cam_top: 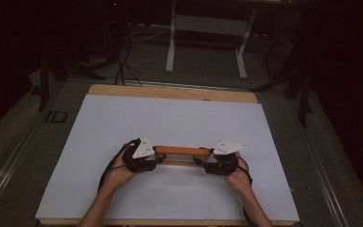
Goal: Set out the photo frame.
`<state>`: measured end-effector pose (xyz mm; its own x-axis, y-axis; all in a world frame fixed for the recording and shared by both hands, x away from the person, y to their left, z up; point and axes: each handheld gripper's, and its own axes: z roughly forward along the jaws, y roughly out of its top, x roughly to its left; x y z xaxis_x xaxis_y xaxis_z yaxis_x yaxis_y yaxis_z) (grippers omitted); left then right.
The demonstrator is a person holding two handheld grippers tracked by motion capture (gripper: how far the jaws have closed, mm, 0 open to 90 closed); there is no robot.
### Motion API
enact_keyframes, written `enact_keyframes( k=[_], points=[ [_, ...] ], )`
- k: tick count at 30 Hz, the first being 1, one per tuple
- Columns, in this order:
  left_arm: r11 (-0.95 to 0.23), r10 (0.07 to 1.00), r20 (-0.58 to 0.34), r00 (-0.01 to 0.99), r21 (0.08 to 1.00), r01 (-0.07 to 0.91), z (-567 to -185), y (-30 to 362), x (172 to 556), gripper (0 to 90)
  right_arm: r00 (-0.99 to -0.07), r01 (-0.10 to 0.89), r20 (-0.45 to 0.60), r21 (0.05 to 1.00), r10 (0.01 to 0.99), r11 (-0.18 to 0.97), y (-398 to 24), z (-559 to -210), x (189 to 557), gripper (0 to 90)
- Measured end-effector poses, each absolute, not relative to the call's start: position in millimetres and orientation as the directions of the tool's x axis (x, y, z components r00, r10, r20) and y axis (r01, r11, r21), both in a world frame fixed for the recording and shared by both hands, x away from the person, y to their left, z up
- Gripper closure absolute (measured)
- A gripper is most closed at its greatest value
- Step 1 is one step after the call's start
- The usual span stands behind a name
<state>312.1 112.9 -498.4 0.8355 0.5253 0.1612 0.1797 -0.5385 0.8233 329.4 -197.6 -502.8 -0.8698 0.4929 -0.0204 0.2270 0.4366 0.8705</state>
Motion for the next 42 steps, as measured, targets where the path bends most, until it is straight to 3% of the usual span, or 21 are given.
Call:
enact_keyframes(
  k=[42],
  points=[
    [-0.431, 0.508, -0.061, 0.859, 0.846, 0.315, -488, 124, 318, 61.9, -0.871, 0.275, 0.078, 0.895, 0.485, 0.351, -203, -492, 329, 50.8]
  ],
)
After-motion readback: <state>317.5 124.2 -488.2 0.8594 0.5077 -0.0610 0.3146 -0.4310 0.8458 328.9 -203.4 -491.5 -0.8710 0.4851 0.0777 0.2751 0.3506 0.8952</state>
